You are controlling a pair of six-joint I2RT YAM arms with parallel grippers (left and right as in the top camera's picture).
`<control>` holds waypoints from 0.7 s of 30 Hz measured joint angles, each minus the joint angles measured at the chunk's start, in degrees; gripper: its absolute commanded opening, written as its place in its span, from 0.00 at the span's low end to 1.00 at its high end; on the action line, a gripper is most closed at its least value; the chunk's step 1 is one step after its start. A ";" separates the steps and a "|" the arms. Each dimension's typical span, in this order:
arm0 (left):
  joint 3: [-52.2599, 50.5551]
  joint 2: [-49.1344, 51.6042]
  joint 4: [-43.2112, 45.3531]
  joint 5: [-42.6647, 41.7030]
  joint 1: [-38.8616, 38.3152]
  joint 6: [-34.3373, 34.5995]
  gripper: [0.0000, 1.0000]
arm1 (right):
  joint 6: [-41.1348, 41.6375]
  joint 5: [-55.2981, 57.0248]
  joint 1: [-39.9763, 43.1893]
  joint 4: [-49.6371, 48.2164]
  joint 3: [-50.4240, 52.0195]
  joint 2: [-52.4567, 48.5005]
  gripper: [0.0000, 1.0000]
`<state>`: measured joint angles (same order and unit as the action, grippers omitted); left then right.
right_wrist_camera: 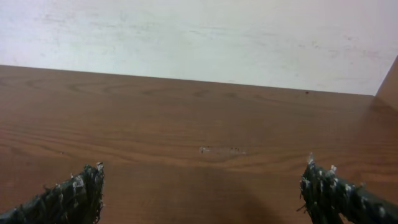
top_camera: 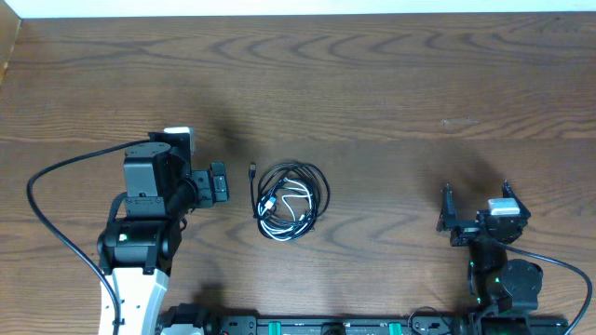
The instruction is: Untangle cables
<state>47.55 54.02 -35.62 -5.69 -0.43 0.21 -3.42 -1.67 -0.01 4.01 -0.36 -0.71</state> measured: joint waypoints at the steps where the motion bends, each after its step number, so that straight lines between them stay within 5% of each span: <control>1: 0.00 0.00 0.00 0.00 0.00 0.00 0.97 | 0.02 -0.02 0.00 0.00 0.00 0.00 0.99; 21: 0.00 0.04 -0.09 -1.60 0.00 0.02 0.97 | 0.00 0.00 0.00 0.00 0.00 0.00 0.99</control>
<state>47.55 54.06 -35.70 -7.29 -0.43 0.23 -3.42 -1.67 -0.01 4.01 -0.36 -0.71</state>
